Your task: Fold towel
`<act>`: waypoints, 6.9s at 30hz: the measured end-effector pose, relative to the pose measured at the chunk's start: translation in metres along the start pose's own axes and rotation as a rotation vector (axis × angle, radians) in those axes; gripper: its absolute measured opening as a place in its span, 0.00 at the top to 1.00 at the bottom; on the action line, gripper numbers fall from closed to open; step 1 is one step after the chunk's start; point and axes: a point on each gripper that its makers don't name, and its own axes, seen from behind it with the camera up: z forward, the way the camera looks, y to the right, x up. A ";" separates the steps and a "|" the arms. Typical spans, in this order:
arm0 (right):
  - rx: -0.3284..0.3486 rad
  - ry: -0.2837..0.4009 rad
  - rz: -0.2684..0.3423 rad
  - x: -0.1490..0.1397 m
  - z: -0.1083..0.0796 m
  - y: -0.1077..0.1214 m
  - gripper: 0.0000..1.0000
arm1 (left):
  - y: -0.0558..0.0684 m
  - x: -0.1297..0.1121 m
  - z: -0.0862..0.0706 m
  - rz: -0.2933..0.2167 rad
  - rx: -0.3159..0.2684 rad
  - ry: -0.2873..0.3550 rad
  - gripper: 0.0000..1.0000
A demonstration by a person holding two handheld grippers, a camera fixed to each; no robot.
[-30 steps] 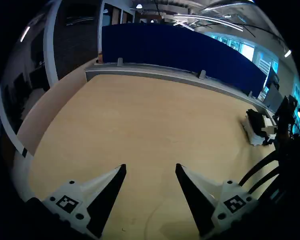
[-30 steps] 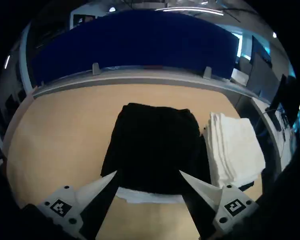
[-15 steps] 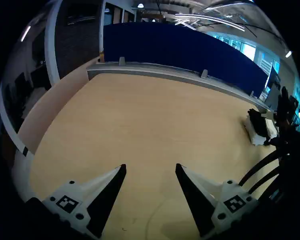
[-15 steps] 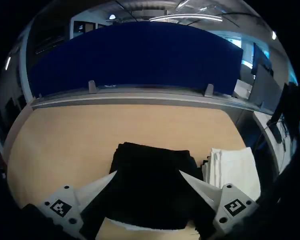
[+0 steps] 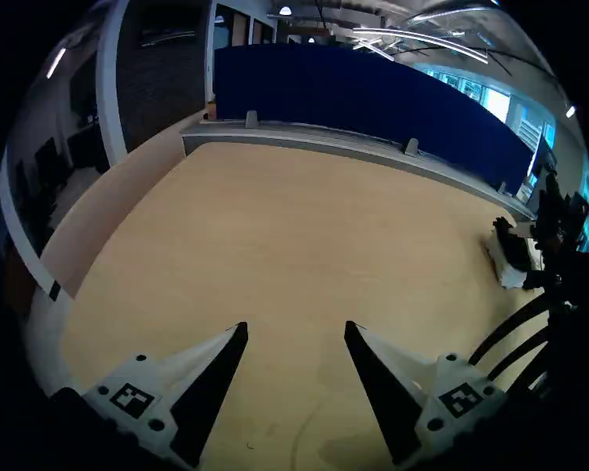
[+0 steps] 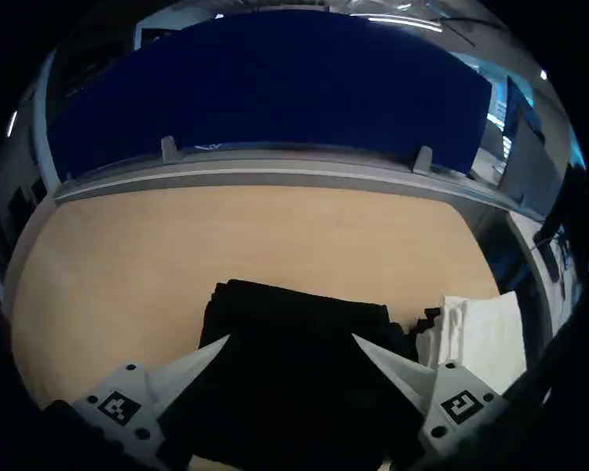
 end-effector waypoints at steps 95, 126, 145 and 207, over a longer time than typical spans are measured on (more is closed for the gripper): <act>0.020 0.656 0.155 -0.015 -0.294 -0.132 0.00 | 0.048 0.174 -0.073 0.110 -0.186 0.731 0.09; -0.090 0.589 0.092 -0.032 -0.271 -0.107 0.00 | 0.027 0.100 0.020 0.132 -0.105 0.742 0.09; -0.058 0.612 0.051 -0.013 -0.254 -0.128 0.00 | 0.029 0.066 0.055 0.086 -0.091 0.784 0.09; -0.023 0.821 0.116 -0.074 -0.203 -0.075 0.00 | 0.029 0.060 0.062 0.120 -0.080 0.775 0.08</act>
